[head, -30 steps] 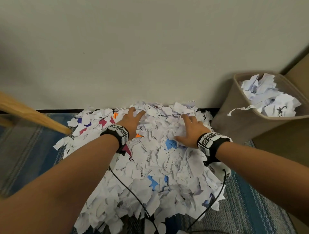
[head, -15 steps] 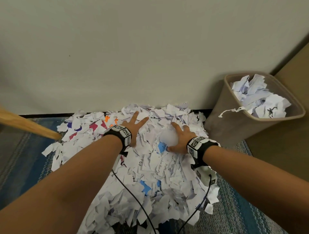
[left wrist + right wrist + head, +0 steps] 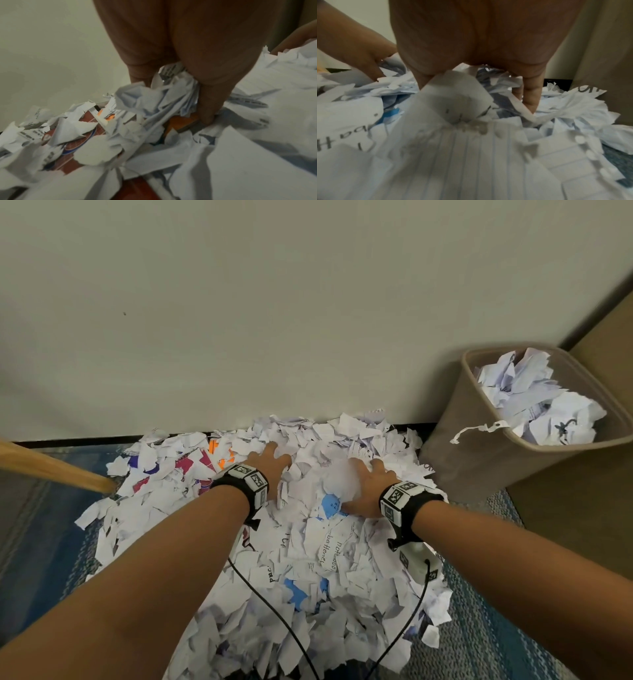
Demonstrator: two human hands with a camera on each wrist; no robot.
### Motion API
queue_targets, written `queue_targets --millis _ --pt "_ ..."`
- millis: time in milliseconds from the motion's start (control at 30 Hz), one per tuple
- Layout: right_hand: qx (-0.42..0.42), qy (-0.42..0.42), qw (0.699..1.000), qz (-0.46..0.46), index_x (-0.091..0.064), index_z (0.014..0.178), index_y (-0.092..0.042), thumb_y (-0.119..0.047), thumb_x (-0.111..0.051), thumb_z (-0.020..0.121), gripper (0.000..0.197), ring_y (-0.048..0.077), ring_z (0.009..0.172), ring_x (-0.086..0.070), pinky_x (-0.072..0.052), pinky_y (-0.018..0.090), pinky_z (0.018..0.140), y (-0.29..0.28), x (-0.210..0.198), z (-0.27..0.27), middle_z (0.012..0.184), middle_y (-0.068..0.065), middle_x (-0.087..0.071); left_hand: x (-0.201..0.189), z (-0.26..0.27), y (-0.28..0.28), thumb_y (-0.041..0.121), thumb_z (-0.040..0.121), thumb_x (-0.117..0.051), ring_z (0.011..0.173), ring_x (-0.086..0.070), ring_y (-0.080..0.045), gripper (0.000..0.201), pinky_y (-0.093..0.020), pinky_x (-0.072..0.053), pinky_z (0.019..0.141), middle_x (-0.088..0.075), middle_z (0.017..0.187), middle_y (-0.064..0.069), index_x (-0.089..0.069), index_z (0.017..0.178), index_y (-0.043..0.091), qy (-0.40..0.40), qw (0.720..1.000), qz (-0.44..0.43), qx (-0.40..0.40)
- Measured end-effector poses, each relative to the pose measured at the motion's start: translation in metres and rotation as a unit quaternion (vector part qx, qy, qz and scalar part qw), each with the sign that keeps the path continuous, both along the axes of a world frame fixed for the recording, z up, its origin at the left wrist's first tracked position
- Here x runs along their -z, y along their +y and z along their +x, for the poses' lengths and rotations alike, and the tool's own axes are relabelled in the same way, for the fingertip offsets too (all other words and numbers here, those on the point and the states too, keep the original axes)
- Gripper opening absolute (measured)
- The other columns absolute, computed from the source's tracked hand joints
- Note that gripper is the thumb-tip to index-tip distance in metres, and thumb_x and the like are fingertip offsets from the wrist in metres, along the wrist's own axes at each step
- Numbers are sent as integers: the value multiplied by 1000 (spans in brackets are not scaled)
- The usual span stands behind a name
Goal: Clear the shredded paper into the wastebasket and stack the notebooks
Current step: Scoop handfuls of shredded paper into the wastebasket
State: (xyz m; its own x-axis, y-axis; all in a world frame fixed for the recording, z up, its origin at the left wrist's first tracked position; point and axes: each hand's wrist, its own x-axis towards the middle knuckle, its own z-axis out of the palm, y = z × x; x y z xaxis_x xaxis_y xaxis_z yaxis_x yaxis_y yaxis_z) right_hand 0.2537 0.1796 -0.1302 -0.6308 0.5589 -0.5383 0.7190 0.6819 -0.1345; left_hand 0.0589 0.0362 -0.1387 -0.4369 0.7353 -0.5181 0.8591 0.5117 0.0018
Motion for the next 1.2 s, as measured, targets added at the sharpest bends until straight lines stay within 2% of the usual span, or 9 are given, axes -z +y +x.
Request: queue_targets --millis 67,167,300,400,500,733,967,1067,1200 --pt "-2 10 1000 13 -14 145 -38 -63 -71 68 99 40 127 -40 -44 49 99 -2 2 0 147 13 -22 1 -1 0 25 77 -74 116 -44 -38 68 -47 -47 95 -19 146 -11 -36 133 31 6 1000 9 2" --pt "4 23 1000 12 -25 140 -36 -53 -74 68 89 36 114 -50 -51 43 88 -1 1 -1 139 11 -30 2 -2 -1 21 79 -72 111 -47 -37 61 -44 -49 91 -25 139 -11 -40 130 31 0 1000 18 0" --pt "-7 28 1000 -9 -34 137 -31 -42 -73 72 77 32 101 -59 -55 39 82 5 -7 -2 128 10 -37 -4 -6 -2 26 83 -69 103 -54 -32 52 -40 -49 89 -32 133 -10 -45 129 29 -20 999 31 2" --pt "-19 51 998 3 -40 134 -28 -38 -72 77 66 31 104 -57 -53 37 85 9 -13 0 125 9 -42 -12 -8 -2 23 82 -72 92 -58 -28 55 -36 -52 83 -35 129 -9 -45 130 27 -18 999 36 4" --pt "-31 62 997 15 -43 134 -26 -33 -70 80 60 30 109 -55 -50 35 89 12 -20 2 125 10 -46 -22 -6 -2 13 84 -64 79 -54 -26 52 -38 -53 74 -38 124 -10 -43 131 21 14 999 44 -1" --pt "-48 97 994 20 -49 125 -23 -31 -68 80 50 30 104 -58 -50 34 84 8 -40 4 117 9 -51 -48 -3 -2 10 83 -61 92 -61 -32 49 -39 -55 73 -31 138 -11 -43 129 16 78 995 68 -15" --pt "-80 132 988 24 -55 117 -19 -25 -67 80 39 30 101 -60 -53 36 83 5 -62 6 111 9 -60 -63 -1 -2 19 87 -60 104 -59 -33 54 -39 -51 81 -42 132 -8 -39 136 19 98 992 83 -19" --pt "-87 167 981 35 -55 112 -19 -23 -66 79 35 29 100 -59 -49 33 79 8 -78 5 108 9 -62 -74 0 3 20 87 -62 102 -59 -32 48 -40 -51 80 -47 123 -7 -44 131 17 112 987 113 -21" --pt "-59 235 969 53 -55 119 -17 -25 -67 80 41 29 100 -60 -48 32 79 21 -109 4 108 10 -63 -95 -3 17 14 85 -60 98 -59 -34 43 -41 -51 78 -51 118 -9 -47 126 14 122 977 169 -45"
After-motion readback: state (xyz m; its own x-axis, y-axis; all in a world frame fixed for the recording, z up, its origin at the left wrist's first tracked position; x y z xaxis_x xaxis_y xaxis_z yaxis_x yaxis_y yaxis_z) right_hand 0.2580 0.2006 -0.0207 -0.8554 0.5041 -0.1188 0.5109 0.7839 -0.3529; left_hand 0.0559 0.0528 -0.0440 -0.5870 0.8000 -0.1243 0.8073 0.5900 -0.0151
